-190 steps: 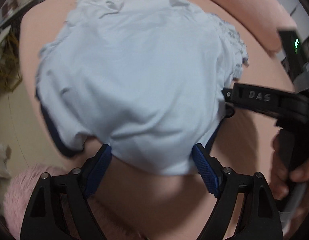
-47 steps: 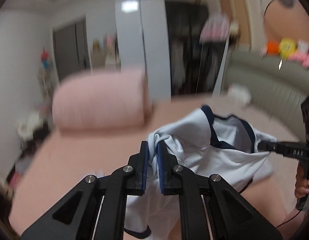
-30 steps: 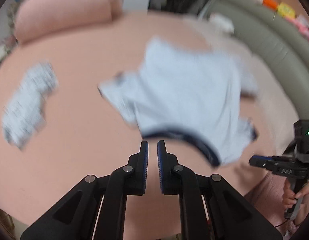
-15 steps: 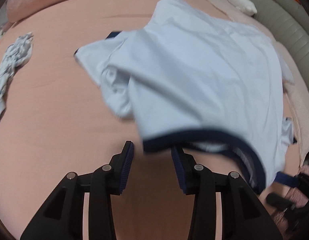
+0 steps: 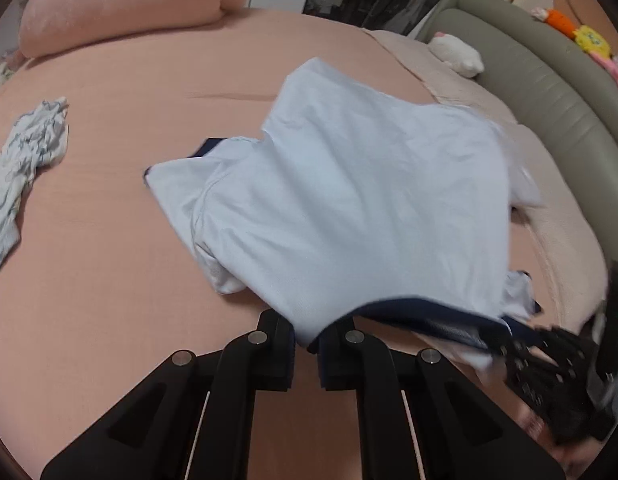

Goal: Fold clothes

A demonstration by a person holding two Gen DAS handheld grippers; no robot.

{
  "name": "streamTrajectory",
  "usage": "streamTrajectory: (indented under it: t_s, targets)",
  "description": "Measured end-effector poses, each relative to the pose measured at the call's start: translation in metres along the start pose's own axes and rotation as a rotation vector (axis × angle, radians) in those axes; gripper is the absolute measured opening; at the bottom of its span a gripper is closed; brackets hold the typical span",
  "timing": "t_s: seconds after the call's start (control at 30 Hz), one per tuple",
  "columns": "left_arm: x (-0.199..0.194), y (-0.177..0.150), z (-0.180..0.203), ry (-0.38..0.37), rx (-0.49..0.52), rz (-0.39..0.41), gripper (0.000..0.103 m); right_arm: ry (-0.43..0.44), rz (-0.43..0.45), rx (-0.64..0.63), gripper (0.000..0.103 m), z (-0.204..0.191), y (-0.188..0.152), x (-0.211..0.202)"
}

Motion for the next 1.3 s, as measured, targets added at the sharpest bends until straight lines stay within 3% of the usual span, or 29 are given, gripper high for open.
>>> streamTrajectory:
  t_s: [0.1, 0.37, 0.5, 0.57, 0.63, 0.73, 0.87, 0.93, 1.03, 1.1, 1.17, 1.2, 1.27, 1.3]
  targets:
    - [-0.01, -0.021, 0.004, -0.036, -0.018, -0.024, 0.008, -0.029, 0.014, -0.014, 0.027, 0.007, -0.01, -0.017]
    - [-0.035, -0.098, 0.03, -0.145, -0.044, -0.105, 0.009, -0.034, 0.151, 0.01, 0.026, 0.026, -0.043, -0.083]
    - [-0.027, -0.13, 0.046, -0.108, 0.013, -0.115, 0.016, -0.031, 0.12, 0.04, 0.027, 0.026, -0.056, -0.072]
    - [-0.031, -0.13, 0.052, -0.099, 0.034, -0.089, 0.026, -0.026, 0.068, 0.051, 0.027, 0.029, -0.061, -0.052]
    - [-0.033, -0.123, 0.053, -0.065, 0.044, -0.05, 0.035, -0.029, 0.071, 0.056, 0.027, 0.035, -0.061, -0.049]
    - [-0.029, -0.115, 0.047, -0.033, -0.006, -0.033, 0.035, -0.055, 0.111, 0.068, 0.038, 0.045, -0.062, -0.054]
    - [-0.035, -0.103, 0.033, -0.098, -0.124, -0.008, 0.035, -0.049, 0.159, 0.082, 0.04, 0.047, -0.061, -0.069]
    - [-0.038, -0.1, 0.036, -0.073, -0.117, 0.013, 0.035, -0.034, 0.178, 0.062, 0.041, 0.043, -0.062, -0.072]
    - [-0.011, -0.108, 0.046, 0.022, -0.043, -0.052, 0.035, -0.019, 0.151, 0.019, 0.042, 0.033, -0.069, -0.064]
    - [-0.005, -0.113, 0.04, -0.023, -0.087, -0.097, 0.035, -0.044, 0.097, 0.015, 0.042, 0.033, -0.077, -0.048]
    - [-0.017, -0.1, 0.039, -0.143, -0.189, -0.055, 0.035, -0.068, 0.064, 0.036, 0.042, 0.038, -0.082, -0.039]
    - [-0.026, -0.09, 0.037, -0.165, -0.224, -0.018, 0.035, -0.072, 0.07, 0.054, 0.042, 0.042, -0.083, -0.039]
    - [-0.024, -0.083, 0.035, -0.061, -0.18, -0.012, 0.038, -0.081, 0.124, 0.072, 0.044, 0.045, -0.079, -0.049]
    - [-0.012, -0.085, 0.035, 0.039, -0.109, -0.055, 0.038, -0.088, 0.152, 0.072, 0.053, 0.046, -0.076, -0.055]
Point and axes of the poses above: each gripper's, at about its wrist camera, not at the fingertips, and x roughly the way its jaws point, z to its right, y to its top, the point moved 8 cm from there along x, roughly the way its jaws point, and after that the axes turned 14 degrees about y, right-handed, at the moved point
